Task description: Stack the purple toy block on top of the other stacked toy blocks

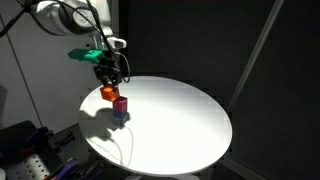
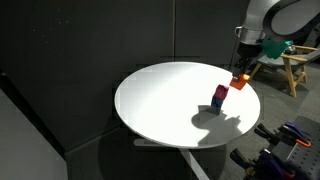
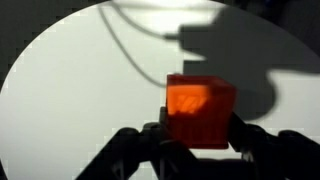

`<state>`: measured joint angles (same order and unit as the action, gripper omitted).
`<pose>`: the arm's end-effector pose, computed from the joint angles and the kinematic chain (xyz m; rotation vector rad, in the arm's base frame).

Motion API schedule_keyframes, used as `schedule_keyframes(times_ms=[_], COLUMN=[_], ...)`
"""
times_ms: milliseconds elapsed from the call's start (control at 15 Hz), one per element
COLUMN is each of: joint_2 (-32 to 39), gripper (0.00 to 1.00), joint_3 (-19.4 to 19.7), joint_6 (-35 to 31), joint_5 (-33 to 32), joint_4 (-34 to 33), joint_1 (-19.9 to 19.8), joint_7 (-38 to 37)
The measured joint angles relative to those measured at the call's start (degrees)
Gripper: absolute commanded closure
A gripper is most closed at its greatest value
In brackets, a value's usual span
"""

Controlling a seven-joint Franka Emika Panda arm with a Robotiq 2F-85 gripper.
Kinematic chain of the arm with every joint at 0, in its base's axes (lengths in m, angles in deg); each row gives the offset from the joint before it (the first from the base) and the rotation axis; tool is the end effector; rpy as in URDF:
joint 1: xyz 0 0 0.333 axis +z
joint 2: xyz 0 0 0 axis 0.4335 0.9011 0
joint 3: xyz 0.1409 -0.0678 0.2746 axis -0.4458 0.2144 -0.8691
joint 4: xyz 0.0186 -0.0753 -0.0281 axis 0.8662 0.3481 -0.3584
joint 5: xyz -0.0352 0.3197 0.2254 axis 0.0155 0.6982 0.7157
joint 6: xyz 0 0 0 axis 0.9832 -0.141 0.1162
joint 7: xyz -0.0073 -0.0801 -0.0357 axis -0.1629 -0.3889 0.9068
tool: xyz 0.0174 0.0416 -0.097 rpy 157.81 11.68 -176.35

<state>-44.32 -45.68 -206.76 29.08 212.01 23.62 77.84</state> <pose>0.4187 -0.0214 0.3383 3.0042 0.1602 0.0679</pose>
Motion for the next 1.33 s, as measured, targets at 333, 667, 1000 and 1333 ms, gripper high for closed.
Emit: schedule_keyframes(times_ms=[333,667,1000,1333], joint_2=[1.2,1.9,2.3,2.3], gripper=[0.70,0.45,0.45,0.45], joint_3=[0.0,0.0,0.0,0.0], joint_6=[0.0,0.0,0.0,0.0], joint_5=[0.0,0.0,0.0,0.0], joint_4=[-0.5,-0.8,-1.0,-1.0], joint_1=[0.0,0.0,0.0,0.0], joint_7=[1.9,2.2,2.2,2.2])
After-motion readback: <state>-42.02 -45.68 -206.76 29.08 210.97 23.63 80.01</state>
